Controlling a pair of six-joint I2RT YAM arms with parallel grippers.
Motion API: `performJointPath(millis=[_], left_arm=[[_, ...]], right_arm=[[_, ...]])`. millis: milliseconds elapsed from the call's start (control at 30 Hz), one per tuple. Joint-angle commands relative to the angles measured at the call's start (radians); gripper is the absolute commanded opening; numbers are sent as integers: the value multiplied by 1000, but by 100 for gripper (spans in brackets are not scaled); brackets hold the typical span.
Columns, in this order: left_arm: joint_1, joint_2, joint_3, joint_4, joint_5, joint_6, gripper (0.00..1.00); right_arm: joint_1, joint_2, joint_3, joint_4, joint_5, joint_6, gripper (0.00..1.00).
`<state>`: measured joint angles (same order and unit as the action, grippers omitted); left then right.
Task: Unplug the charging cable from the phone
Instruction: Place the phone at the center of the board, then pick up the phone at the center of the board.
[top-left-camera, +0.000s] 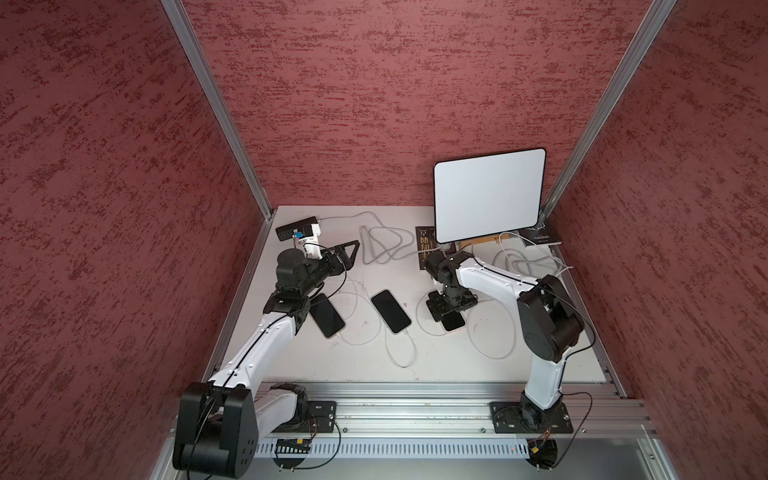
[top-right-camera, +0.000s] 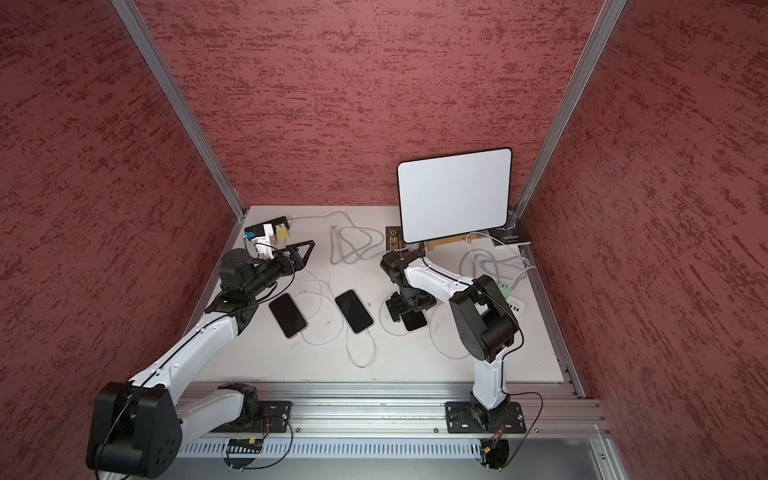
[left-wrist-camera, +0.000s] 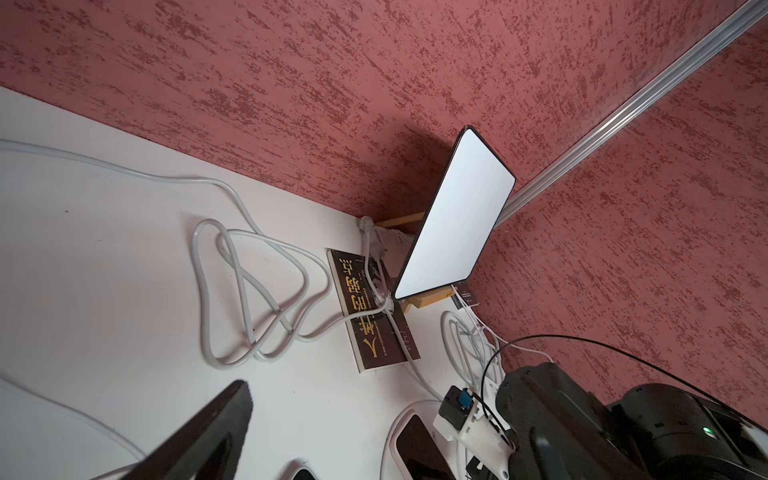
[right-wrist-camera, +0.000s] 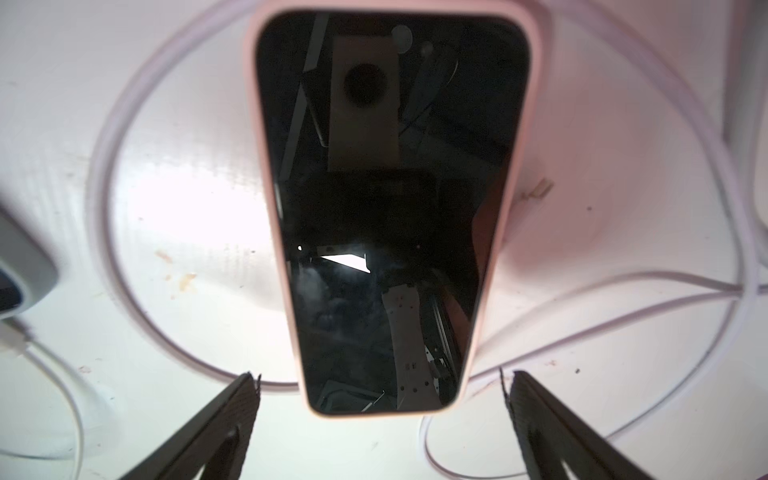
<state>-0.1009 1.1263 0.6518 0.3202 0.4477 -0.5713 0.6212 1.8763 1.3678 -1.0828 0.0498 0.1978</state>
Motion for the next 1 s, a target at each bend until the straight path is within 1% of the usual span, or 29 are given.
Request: performJointPath(millis=[0,67,267,500,800,967], left_arm=[[18,-26,-20,-21,-55,-13,100],[22,-36,-22,-34,-74,-17,100],[35,-68,-34,-66,-119,-22,100],[59,-92,-51,-76,-136,-45,100],[72,-100,-61,-76,-144,-58,100],[77,-103,-62,-80,-145,-60,100]], right_arm=[[55,-50,45,51,-30,-20,99],[89,-50,59,73,-48,-24,99],[180,-40,91,149,-43,-35,99],[255,-13,111,212,-46,-65,99],[298,61,127,246,-60,-60,99],[311,106,138,257,-48,-35,99]])
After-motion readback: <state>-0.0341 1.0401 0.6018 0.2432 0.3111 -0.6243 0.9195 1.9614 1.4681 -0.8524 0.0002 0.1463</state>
